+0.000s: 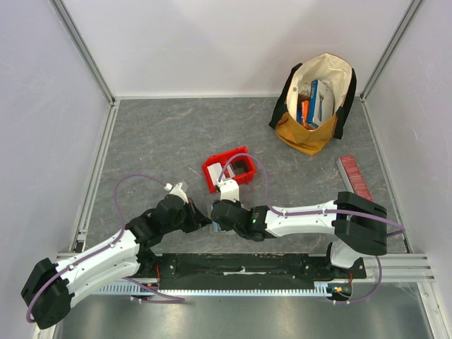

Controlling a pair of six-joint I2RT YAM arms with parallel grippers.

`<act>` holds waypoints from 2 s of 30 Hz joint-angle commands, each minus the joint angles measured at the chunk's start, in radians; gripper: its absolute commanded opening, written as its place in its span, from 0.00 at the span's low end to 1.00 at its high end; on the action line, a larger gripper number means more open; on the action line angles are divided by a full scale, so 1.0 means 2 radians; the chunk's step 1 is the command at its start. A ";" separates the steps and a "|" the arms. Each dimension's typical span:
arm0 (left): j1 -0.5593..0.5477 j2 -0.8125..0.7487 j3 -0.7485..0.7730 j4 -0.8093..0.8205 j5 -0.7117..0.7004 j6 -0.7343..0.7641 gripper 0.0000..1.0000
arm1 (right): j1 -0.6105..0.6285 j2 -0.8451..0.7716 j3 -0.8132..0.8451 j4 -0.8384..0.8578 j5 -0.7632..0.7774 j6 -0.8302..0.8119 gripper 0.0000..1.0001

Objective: Put the credit cards into the card holder
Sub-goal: Insert the credit card into the card holder.

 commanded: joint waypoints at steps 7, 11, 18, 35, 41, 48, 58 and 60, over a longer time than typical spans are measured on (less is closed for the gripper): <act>0.001 -0.004 0.021 0.006 0.003 0.014 0.02 | 0.003 0.007 0.011 0.007 0.011 -0.001 0.48; 0.001 -0.003 0.022 0.006 0.004 0.014 0.02 | 0.005 0.017 0.020 -0.012 0.017 0.004 0.48; 0.001 -0.001 0.025 0.006 0.004 0.014 0.02 | 0.010 0.019 0.039 -0.056 0.061 0.004 0.47; 0.001 0.003 0.029 0.007 0.008 0.017 0.02 | 0.010 -0.015 0.027 -0.003 0.024 -0.002 0.46; 0.001 0.003 0.029 0.007 0.007 0.017 0.02 | 0.010 0.006 0.028 0.000 0.013 0.003 0.45; 0.001 0.000 0.028 0.006 0.006 0.015 0.02 | 0.010 0.017 0.025 -0.011 0.023 0.008 0.42; 0.001 -0.002 0.033 0.001 0.005 0.017 0.02 | 0.010 0.034 0.026 -0.030 0.027 0.014 0.40; 0.001 -0.002 0.034 0.000 0.005 0.018 0.02 | 0.010 0.035 0.031 -0.044 0.038 0.014 0.39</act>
